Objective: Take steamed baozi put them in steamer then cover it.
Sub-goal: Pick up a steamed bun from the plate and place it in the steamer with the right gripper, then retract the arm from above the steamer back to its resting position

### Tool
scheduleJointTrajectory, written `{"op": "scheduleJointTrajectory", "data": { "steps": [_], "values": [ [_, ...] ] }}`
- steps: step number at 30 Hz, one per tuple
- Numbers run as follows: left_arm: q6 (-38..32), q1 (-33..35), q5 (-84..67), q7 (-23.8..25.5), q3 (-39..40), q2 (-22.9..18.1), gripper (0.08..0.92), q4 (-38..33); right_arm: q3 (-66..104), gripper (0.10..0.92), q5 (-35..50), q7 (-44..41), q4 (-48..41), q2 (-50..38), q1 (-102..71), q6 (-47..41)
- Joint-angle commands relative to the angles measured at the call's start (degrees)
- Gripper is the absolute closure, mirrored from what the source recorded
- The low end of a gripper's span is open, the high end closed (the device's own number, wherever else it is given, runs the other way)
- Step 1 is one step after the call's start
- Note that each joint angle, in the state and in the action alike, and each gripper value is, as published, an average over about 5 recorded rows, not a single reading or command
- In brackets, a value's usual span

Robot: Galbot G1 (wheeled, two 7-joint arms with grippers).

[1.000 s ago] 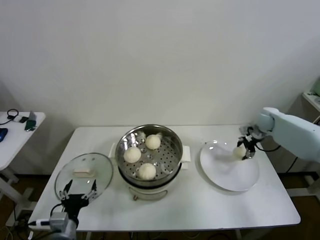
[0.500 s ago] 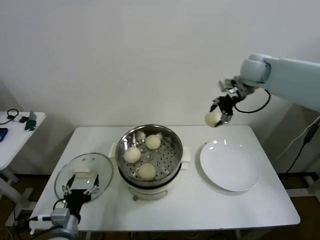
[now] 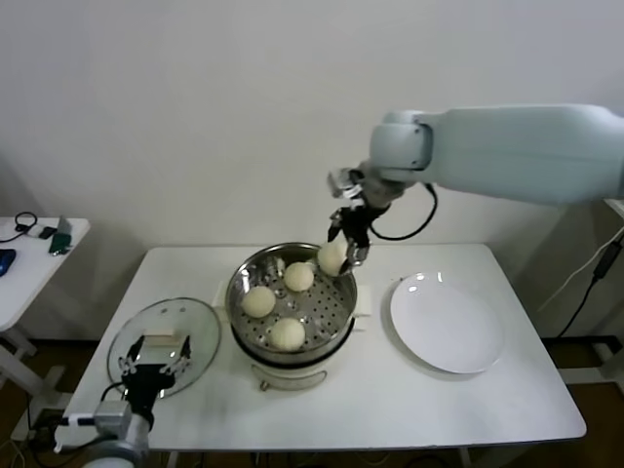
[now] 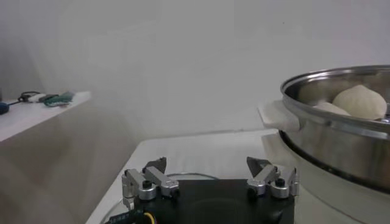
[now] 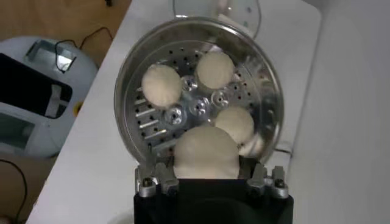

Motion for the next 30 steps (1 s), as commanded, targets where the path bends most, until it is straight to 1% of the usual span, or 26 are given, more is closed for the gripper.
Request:
{"op": "scheduleJointTrajectory", "data": {
  "steps": [1,7,21,23,27,30],
  "values": [
    [0.1,0.0,-0.3,0.0,-0.1,0.0,0.177,-0.1,0.3,0.321,-5.5,3.4,-3.4,8.0,-11.1,-2.4],
    [0.0,0.1,-0.5,0.0,-0.4,0.0,0.177,0.2,0.0,0.321,-9.6,4.1,-5.8,8.5,-14.7,-2.3],
    [-0.2,0.2,-0.6,-0.1,-0.7,-0.2,0.177,0.5,0.6,0.32,-12.3,3.5,-7.0,8.1,-15.6,-1.1],
    [-0.1,0.2,-0.6,-0.1,-0.6,-0.2,0.177,0.4,0.7,0.309,-12.4,3.4,-7.2,8.1,-15.5,-0.8],
    [0.0,0.0,-0.5,0.0,-0.6,-0.2,0.177,0.2,2.0,0.244,-11.7,2.5,-7.2,7.4,-14.3,0.1],
    [0.1,0.0,-0.5,0.0,-0.7,-0.1,0.177,0.1,3.2,0.209,-8.7,-0.2,-6.7,5.6,-11.5,1.8]
  ]
}}
